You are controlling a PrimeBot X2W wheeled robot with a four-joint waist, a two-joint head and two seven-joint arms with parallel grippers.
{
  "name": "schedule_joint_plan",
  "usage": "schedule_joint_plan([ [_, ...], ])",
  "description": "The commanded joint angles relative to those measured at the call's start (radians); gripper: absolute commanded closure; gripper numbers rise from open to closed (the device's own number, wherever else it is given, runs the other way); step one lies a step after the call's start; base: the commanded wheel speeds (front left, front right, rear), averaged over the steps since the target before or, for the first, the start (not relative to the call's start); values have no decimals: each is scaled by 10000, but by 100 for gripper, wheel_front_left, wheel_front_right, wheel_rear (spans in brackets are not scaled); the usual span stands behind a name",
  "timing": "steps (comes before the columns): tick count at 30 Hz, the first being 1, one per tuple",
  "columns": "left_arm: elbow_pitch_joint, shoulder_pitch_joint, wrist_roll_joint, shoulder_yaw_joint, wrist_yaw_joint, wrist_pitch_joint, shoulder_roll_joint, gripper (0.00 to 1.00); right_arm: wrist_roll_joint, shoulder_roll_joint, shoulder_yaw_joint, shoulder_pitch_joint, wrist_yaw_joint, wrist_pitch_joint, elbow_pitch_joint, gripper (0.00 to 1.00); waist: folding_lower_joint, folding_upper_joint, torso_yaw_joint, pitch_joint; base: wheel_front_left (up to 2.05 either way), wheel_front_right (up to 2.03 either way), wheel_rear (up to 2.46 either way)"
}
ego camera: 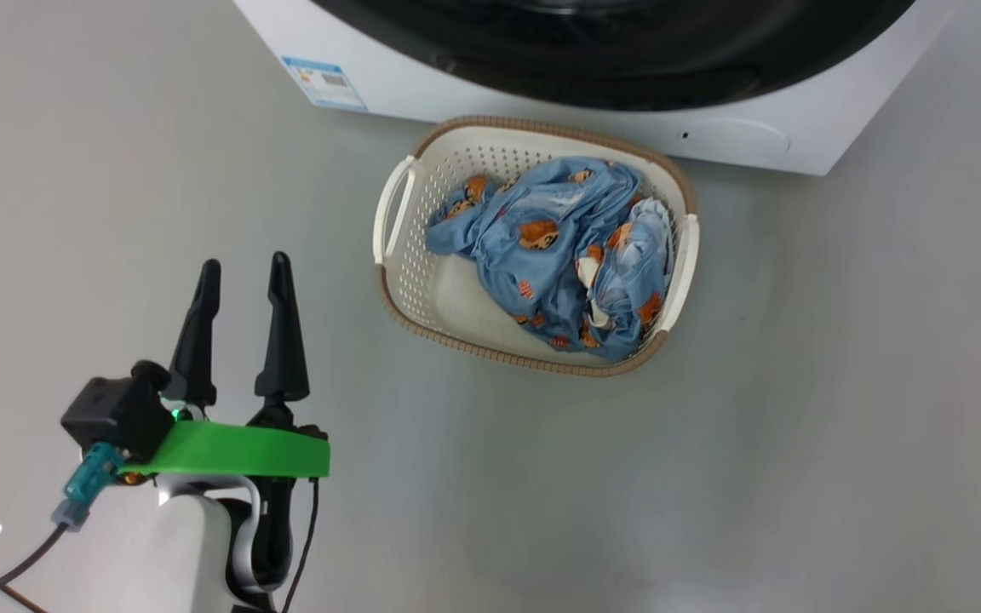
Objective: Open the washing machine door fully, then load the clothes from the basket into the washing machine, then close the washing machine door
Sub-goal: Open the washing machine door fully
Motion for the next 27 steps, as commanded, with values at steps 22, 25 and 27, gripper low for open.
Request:
schedule_joint_plan([
  [22,17,538,435,696,-146,-61,224,0,149,923,-86,1791,60,-750,-1123,100,0,0,-392,-939,0,0,0],
  [25,19,537,426,707,-150,-61,224,0,69,913,-91,1750,60,-883,-1067,100,0,0,-328,-899,0,0,0],
  [27,23,536,419,713,-148,-61,223,0,-11,894,-80,1713,60,-991,-1024,100,0,0,-293,-884,0,0,0],
])
